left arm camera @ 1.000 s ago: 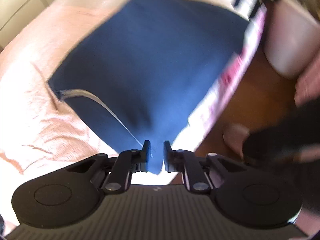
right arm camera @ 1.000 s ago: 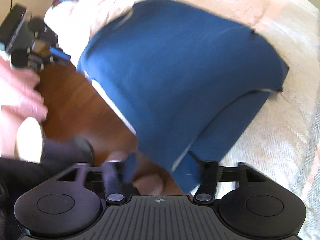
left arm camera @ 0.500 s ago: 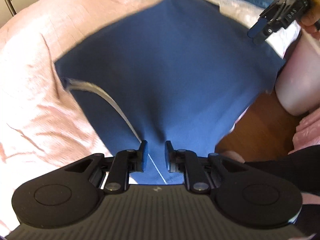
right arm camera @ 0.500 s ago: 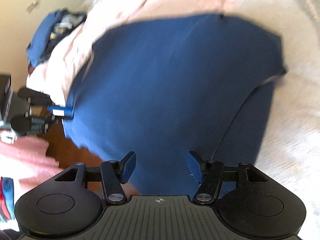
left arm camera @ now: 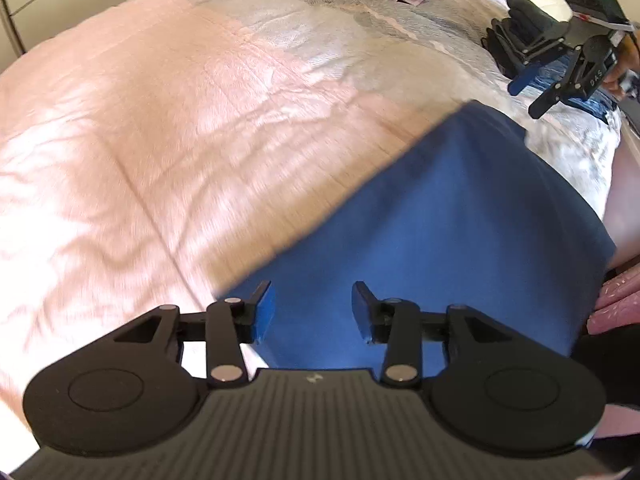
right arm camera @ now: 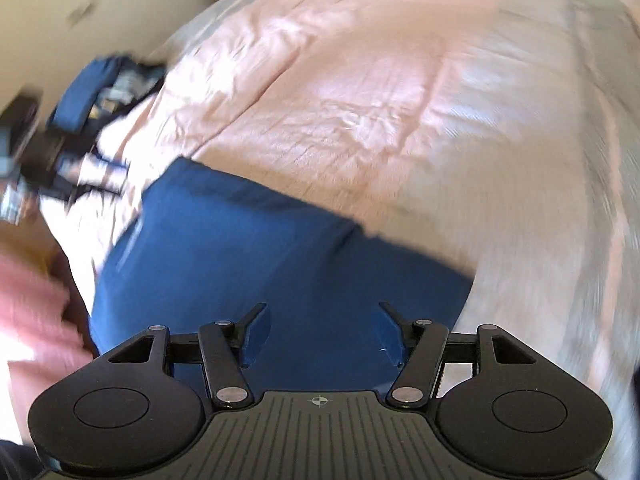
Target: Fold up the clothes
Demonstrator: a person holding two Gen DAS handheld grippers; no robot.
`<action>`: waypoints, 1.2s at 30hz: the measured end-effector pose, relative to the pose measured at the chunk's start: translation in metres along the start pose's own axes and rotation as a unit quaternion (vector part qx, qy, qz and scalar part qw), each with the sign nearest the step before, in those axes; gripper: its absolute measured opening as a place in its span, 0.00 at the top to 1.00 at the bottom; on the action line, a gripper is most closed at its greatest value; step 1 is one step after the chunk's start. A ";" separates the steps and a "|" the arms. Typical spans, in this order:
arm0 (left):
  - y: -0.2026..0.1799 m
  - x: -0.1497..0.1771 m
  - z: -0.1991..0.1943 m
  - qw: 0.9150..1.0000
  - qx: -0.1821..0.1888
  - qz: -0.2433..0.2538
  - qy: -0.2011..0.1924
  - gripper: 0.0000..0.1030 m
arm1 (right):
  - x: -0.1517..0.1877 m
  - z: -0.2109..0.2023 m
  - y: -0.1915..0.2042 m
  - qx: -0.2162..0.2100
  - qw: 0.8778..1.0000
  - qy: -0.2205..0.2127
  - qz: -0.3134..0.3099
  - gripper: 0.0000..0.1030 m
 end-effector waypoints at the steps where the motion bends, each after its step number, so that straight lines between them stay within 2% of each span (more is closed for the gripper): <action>1: 0.008 -0.009 0.010 1.000 0.010 0.001 0.004 0.63 | -0.010 0.008 -0.008 -0.008 1.000 0.015 -0.012 0.41; 5: 0.032 -0.030 0.052 0.997 0.072 0.008 0.038 0.59 | -0.043 0.043 -0.035 -0.046 0.993 0.083 -0.064 0.41; 7: 0.033 -0.036 0.074 0.993 0.096 0.034 0.061 0.55 | -0.052 0.059 -0.044 -0.068 0.986 0.121 -0.092 0.41; 10: 0.031 -0.035 0.098 0.985 0.134 0.059 0.094 0.53 | -0.057 0.088 -0.049 -0.106 0.968 0.194 -0.121 0.41; 13: 0.031 -0.029 0.112 0.977 0.171 0.043 0.124 0.53 | -0.054 0.113 -0.047 -0.153 0.943 0.263 -0.135 0.41; 14: 0.031 -0.026 0.114 0.974 0.179 0.036 0.134 0.54 | -0.050 0.119 -0.047 -0.163 0.936 0.279 -0.137 0.41; 16: 0.029 -0.019 0.115 0.969 0.194 0.026 0.148 0.79 | -0.045 0.128 -0.048 -0.172 0.928 0.302 -0.135 0.41; 17: 0.028 -0.017 0.113 0.970 0.190 0.031 0.151 0.82 | -0.043 0.131 -0.051 -0.172 0.926 0.310 -0.131 0.52; 18: 0.027 -0.015 0.108 0.971 0.184 0.041 0.150 0.86 | -0.041 0.129 -0.055 -0.172 0.925 0.315 -0.125 0.74; 21: 0.029 -0.006 0.094 0.975 0.163 0.034 0.145 0.88 | -0.039 0.108 -0.079 -0.180 0.929 0.307 -0.103 0.86; 23: 0.030 0.003 0.090 0.977 0.158 0.015 0.142 0.88 | -0.031 0.097 -0.105 -0.160 0.934 0.308 -0.087 0.87; 24: 0.029 0.004 0.090 0.978 0.156 0.011 0.140 0.88 | -0.024 0.094 -0.116 -0.147 0.936 0.311 -0.078 0.97; 27: 0.028 0.005 0.087 0.979 0.150 0.007 0.136 0.88 | -0.011 0.087 -0.126 -0.143 0.941 0.302 -0.047 0.97; 33: 0.031 0.007 0.082 0.979 0.128 0.031 0.153 0.88 | -0.012 0.076 -0.124 -0.104 0.955 0.273 -0.054 0.97; 34: 0.034 0.009 0.080 0.979 0.123 0.032 0.158 0.94 | -0.013 0.075 -0.126 -0.094 0.956 0.271 -0.054 0.97; 36: 0.043 0.020 0.075 0.977 0.099 0.044 0.182 0.98 | -0.012 0.075 -0.127 -0.077 0.959 0.267 -0.060 0.96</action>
Point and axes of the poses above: each gripper's, at about its wrist camera, not at the fingertips, and z roughly the way its jaws point, y to its left, x to its underside, the point moved 8 cm from there along z, roughly the way its jaws point, and after that the axes turned 9 degrees about z, right-handed, at the moved point
